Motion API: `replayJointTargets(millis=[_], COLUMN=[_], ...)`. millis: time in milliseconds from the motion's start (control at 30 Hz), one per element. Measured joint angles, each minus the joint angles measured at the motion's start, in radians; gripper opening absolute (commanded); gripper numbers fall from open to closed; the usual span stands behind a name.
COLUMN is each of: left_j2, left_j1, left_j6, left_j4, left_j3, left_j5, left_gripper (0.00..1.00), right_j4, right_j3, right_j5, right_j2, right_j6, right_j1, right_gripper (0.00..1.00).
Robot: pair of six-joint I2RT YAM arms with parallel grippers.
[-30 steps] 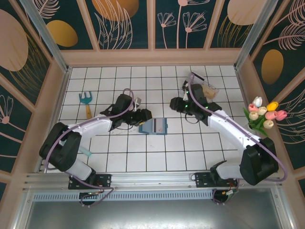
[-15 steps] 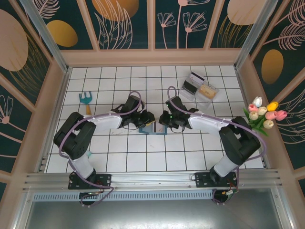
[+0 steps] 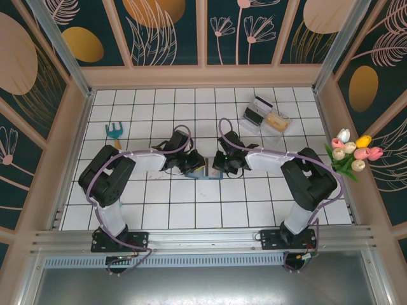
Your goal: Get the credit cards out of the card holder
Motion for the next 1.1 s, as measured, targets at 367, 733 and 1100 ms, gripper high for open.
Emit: replayJointTargets(millis=[367,733,1100], left_j2=[0.015,0.015,0.04], left_j1=[0.0,0.054,0.068], left_j6=[0.085,0.182,0.234], left_j4=[-0.015,0.088,0.122], left_j3=[0.007,-0.061,-0.063], left_j5=[0.001,0.133,0.207], left_gripper=[0.21,0.18,0.16], right_j4=[0.0,0.025,0.049], right_j3=[-0.001,-0.01,-0.01], right_j5=[-0.002,-0.039,-0.061], right_j2=[0.001,0.011,0.024], right_j6=[-0.001,-0.008,-0.013], right_j1=[-0.003,-0.013,-0.016], right_gripper=[0.13,0.13,0.12])
